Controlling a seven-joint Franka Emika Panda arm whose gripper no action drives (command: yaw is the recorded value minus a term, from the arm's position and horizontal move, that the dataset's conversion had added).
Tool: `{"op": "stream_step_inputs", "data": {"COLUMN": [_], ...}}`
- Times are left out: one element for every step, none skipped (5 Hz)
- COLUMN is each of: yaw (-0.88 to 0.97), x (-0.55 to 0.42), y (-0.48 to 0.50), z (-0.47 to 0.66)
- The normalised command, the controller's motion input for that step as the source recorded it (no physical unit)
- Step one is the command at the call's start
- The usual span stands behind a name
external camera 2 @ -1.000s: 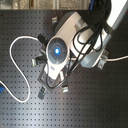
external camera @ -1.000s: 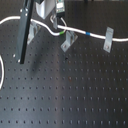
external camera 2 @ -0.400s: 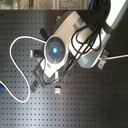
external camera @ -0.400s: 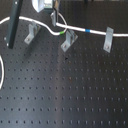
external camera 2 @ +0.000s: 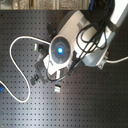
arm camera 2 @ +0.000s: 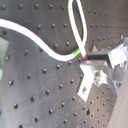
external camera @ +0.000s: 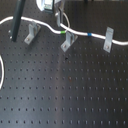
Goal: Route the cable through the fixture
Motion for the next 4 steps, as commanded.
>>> {"op": "stream_step_inputs", "data": {"yaw": [0.25,0.31,0.37,0.29], "x": [0.097,-0.096,-0.135,-0.184], "y": [-0.321,-0.327,-0.288,-0.115], "z": [-0.10,-0.05,0.00,0.00]}}
